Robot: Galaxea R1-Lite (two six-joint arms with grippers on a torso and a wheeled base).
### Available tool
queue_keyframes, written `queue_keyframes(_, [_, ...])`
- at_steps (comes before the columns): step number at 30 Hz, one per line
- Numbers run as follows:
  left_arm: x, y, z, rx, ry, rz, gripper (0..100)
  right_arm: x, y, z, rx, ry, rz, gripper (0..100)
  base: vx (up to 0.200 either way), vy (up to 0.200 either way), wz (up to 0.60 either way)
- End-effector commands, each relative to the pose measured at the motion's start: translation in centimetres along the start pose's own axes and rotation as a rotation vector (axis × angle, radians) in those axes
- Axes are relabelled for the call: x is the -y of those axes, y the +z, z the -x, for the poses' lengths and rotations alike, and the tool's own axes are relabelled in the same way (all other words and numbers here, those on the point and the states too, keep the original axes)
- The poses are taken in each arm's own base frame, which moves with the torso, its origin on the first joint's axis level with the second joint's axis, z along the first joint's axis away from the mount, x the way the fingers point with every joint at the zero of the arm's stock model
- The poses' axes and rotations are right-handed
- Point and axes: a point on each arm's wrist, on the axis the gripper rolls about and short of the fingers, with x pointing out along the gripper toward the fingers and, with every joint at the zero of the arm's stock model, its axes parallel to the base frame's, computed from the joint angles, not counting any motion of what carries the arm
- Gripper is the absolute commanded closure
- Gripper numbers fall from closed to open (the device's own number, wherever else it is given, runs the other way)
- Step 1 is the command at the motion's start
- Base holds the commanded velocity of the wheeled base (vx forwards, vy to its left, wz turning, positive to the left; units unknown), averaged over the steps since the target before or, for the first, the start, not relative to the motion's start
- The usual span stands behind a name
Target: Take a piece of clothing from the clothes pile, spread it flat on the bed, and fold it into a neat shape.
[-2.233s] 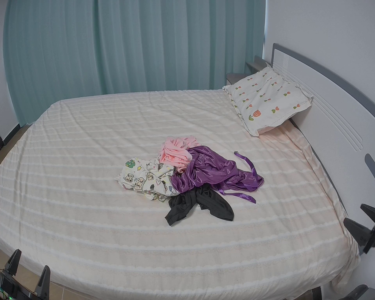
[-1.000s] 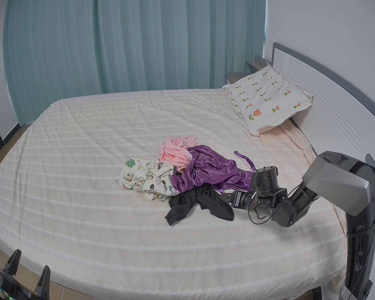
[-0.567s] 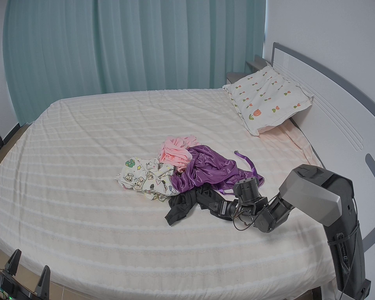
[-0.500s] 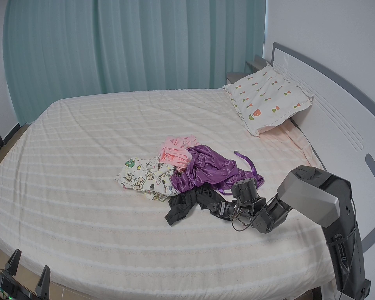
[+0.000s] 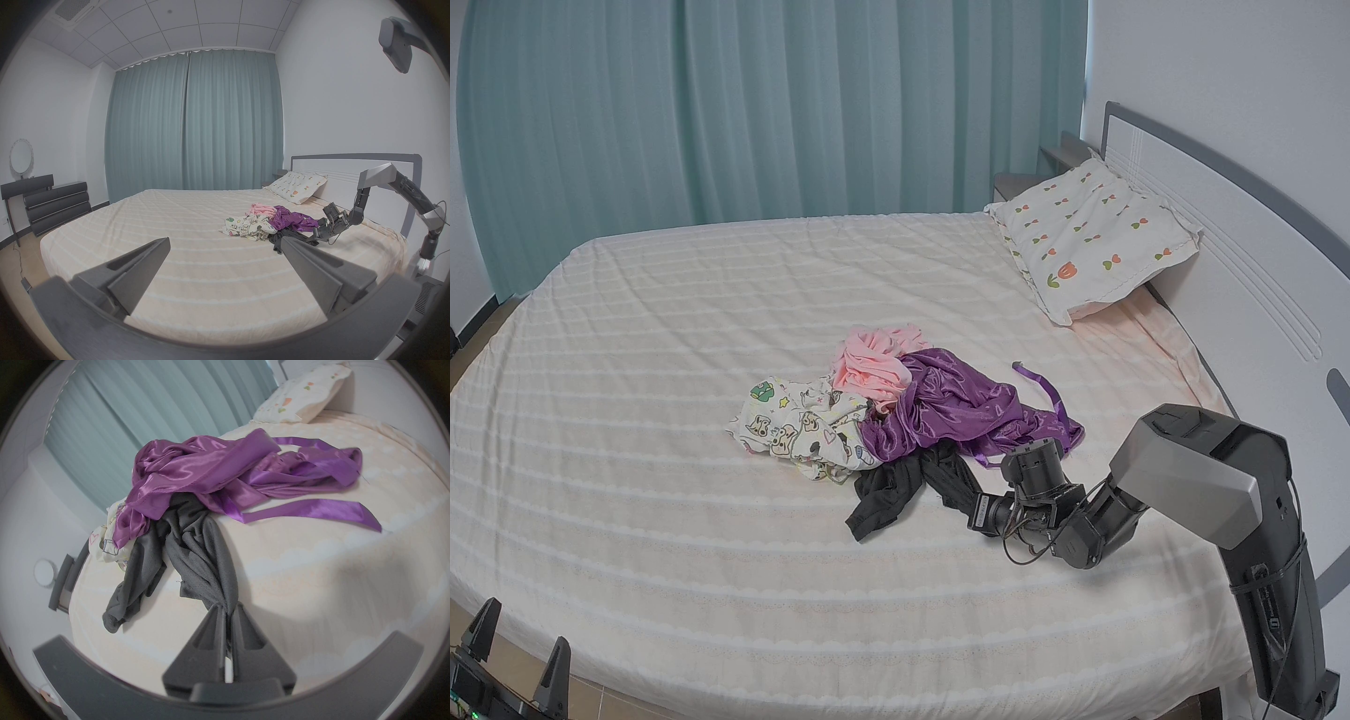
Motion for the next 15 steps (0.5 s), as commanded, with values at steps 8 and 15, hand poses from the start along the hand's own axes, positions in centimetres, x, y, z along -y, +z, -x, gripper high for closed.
queue_keyframes(8, [0.0, -0.5, 0.0, 0.0, 0.0, 0.0, 0, -0.6, 0.3, 7.4, 0.033, 0.107, -0.295, 100, 0.0, 0.0, 0.0])
queue_keyframes(15, [0.0, -0.5, 0.0, 0.0, 0.0, 0.0, 0, -0.6, 0.1, 8.2, 0.037, 0.122, -0.36, 100, 0.0, 0.0, 0.0])
